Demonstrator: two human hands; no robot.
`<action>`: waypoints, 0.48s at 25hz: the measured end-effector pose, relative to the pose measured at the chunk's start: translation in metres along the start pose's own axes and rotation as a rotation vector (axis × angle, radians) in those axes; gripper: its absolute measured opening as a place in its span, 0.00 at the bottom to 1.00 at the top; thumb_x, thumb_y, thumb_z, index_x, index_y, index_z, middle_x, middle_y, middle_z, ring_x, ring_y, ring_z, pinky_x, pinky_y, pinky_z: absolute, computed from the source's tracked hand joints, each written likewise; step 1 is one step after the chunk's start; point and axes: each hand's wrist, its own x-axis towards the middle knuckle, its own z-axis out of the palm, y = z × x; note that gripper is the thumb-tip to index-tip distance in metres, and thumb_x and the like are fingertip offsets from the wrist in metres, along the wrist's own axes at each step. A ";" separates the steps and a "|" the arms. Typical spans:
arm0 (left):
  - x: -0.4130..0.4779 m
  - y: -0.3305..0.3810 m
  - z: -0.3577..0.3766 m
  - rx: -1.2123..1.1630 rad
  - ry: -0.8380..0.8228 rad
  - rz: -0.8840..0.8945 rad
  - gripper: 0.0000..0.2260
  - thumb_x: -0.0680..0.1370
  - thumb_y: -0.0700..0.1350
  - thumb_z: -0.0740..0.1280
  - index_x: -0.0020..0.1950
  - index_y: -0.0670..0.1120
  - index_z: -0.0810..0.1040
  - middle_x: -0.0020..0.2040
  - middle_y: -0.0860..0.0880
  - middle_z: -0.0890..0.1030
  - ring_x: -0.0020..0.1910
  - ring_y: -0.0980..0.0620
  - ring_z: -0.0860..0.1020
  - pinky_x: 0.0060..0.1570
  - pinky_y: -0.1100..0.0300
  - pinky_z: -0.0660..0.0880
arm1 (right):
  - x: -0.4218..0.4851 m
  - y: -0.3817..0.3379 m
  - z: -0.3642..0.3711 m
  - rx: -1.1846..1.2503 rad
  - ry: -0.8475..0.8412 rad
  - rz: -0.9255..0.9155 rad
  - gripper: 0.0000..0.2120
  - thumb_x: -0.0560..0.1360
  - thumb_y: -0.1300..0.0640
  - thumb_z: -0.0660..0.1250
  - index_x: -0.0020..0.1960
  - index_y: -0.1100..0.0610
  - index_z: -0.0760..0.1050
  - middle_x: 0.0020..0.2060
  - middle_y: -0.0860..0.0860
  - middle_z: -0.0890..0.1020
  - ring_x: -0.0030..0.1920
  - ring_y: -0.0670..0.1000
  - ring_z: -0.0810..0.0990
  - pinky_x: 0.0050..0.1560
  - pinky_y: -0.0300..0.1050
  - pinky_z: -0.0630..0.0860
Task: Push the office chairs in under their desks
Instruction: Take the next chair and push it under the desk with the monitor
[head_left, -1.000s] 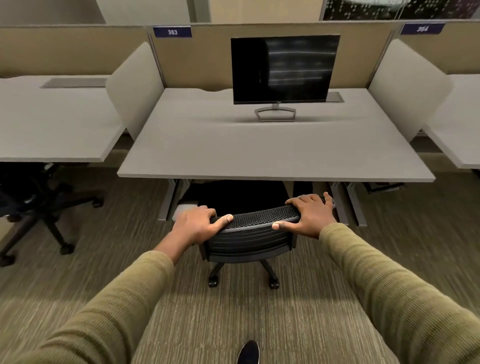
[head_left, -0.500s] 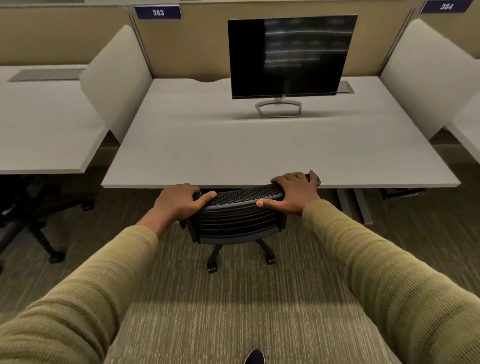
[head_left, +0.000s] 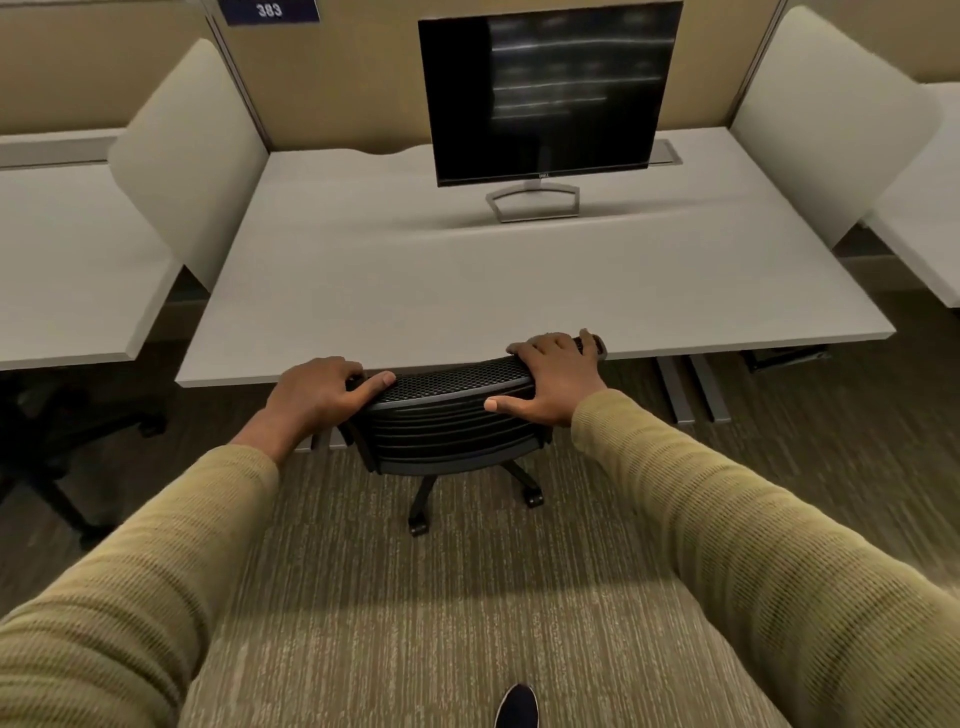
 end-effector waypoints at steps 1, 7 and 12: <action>-0.001 0.002 0.001 -0.001 -0.001 -0.012 0.39 0.70 0.82 0.42 0.41 0.54 0.79 0.36 0.54 0.79 0.36 0.54 0.77 0.32 0.57 0.69 | -0.004 0.001 0.000 -0.001 -0.002 -0.001 0.49 0.67 0.19 0.54 0.80 0.47 0.56 0.78 0.53 0.63 0.79 0.57 0.55 0.76 0.68 0.38; -0.017 0.022 -0.002 0.053 0.080 -0.098 0.43 0.72 0.79 0.37 0.46 0.51 0.81 0.38 0.52 0.81 0.38 0.49 0.78 0.36 0.54 0.68 | -0.060 -0.002 0.014 0.023 0.059 -0.033 0.53 0.69 0.22 0.58 0.82 0.47 0.39 0.82 0.54 0.41 0.80 0.59 0.37 0.77 0.66 0.36; -0.063 0.055 0.008 0.040 0.110 -0.250 0.38 0.80 0.72 0.47 0.81 0.49 0.61 0.79 0.40 0.64 0.79 0.39 0.60 0.76 0.39 0.52 | -0.144 0.005 0.039 0.092 0.007 0.031 0.51 0.72 0.25 0.58 0.81 0.46 0.36 0.81 0.54 0.37 0.80 0.58 0.35 0.77 0.63 0.35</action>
